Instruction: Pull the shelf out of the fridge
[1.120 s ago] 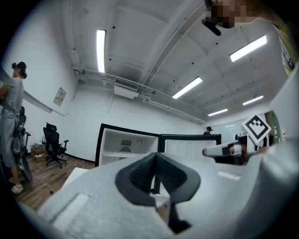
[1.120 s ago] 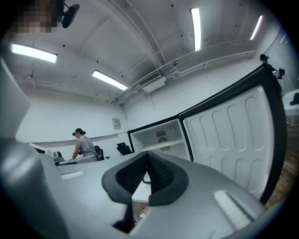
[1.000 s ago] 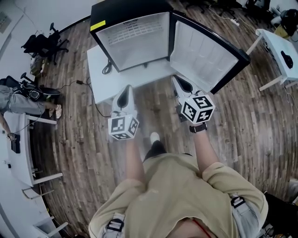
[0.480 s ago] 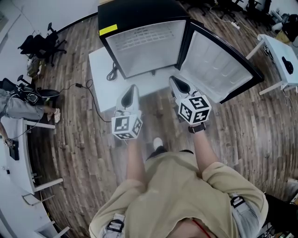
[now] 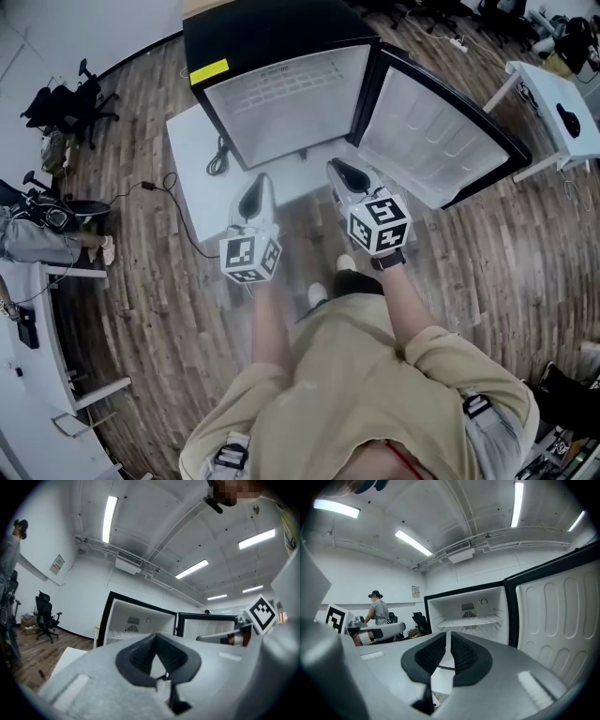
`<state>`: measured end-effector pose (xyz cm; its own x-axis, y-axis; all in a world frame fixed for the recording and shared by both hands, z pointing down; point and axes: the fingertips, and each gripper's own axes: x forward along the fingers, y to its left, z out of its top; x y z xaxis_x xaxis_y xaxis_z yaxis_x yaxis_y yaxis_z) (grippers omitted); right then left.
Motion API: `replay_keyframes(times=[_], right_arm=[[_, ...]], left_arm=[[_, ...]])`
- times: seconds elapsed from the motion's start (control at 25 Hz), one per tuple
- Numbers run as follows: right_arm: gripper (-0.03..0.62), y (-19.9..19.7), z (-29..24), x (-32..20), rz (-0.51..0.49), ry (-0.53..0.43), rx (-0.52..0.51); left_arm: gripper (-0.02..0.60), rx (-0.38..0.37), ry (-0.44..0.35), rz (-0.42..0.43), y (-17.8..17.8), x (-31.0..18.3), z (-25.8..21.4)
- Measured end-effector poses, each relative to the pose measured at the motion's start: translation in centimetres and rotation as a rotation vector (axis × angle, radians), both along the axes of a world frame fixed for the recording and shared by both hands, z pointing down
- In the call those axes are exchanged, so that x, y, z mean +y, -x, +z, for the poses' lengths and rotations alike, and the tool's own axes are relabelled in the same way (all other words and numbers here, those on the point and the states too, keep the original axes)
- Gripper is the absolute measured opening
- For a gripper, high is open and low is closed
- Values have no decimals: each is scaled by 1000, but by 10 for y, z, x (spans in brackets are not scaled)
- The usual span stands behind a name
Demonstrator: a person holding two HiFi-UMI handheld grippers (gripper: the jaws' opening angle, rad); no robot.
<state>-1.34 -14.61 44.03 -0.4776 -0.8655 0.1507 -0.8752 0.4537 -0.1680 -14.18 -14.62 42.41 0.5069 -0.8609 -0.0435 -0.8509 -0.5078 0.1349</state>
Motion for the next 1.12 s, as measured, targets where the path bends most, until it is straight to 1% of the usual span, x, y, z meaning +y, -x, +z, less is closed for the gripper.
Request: replay_keyframes(times=[0.2,0.32,0.4,0.52,0.64,0.84,1.0,1.12], right_arm=[[36,-5,8,-27,-3,15,-7],[61,-4,9,-49,-7,12,-7],[63,-7,11,-63,4,6,13],[87,-9,18,-83,10,12,53],[114,-11,26,-101,4,32,56],[124,-12,36,-131,-8,54,25],[156,-7,44,-148,-23,75,-17],[178,-4,50,-159,-25,94,-71]], left_arm=[[2,-18,-8,24,-15,-18,-2],[2,-28,-12,16,-18,-36,-7],[2,-33,-21,6,-21,-48,-13],[2,-41,-33,-9,-26,-66,-21],[2,-49,-34,-10,-32,-82,-23],[2,-67,-36,-27,-34,-100,-25],[2,-81,-34,-55,-27,-110,-25],[2,-85,-27,-69,-22,-116,-23]])
